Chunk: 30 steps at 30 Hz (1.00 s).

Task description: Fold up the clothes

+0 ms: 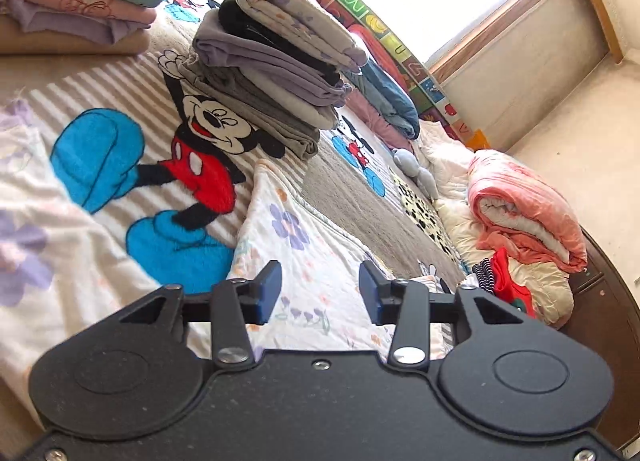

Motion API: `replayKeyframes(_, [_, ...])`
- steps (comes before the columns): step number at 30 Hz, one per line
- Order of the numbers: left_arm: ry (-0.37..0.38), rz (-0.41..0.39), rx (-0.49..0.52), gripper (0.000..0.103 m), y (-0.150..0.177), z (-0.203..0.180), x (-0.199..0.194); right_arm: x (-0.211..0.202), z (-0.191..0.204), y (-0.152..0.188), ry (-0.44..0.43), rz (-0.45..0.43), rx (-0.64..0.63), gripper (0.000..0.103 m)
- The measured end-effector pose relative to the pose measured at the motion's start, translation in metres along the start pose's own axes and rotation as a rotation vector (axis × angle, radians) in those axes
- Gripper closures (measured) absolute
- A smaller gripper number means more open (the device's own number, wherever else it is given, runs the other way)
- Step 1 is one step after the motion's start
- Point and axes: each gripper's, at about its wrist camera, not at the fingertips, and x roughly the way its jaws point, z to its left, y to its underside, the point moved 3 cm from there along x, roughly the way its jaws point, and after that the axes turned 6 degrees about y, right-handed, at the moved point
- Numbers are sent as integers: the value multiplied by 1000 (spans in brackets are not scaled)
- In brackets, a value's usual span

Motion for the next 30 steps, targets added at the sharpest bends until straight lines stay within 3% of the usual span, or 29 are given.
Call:
replayKeyframes(1, [13,-8,-5,59,7,0,-8,-1,0,0,-11,-2,-4,36])
replayKeyframes(3, [38,-23,-14,59,20,-1,-25,-1,3,-1,-27,26,-27,19])
replayKeyframes(5, [59,-27,-1,59,30,-6,-33,-7,10,-1,-30,49,-70,22])
replayKeyframes(7, [72,-15,40,59,35,-15,-29,-26,17,3,-37,7,-112,45])
replayKeyframes(12, [106,15,142,59,46,-36,-19,-83,3,28,-51,11,-100,36])
replayKeyframes(14, [115,50,239,59,65,-57,-11,-113,-19,42,-41,34,-43,36])
replayKeyframes(17, [131,110,444,57,104,-98,-2,-143,-68,47,48,65,180,35])
replayKeyframes(21, [132,167,705,46,161,-140,10,-183,-150,50,252,-28,617,25])
replayKeyframes(24, [121,201,865,41,199,-159,22,-209,-197,72,338,-115,864,24])
replayKeyframes(27, [89,209,1011,40,229,-171,34,-225,-226,99,360,-199,1047,22])
replayKeyframes(30, [43,183,1170,38,251,-180,44,-222,-239,112,337,-236,1124,23])
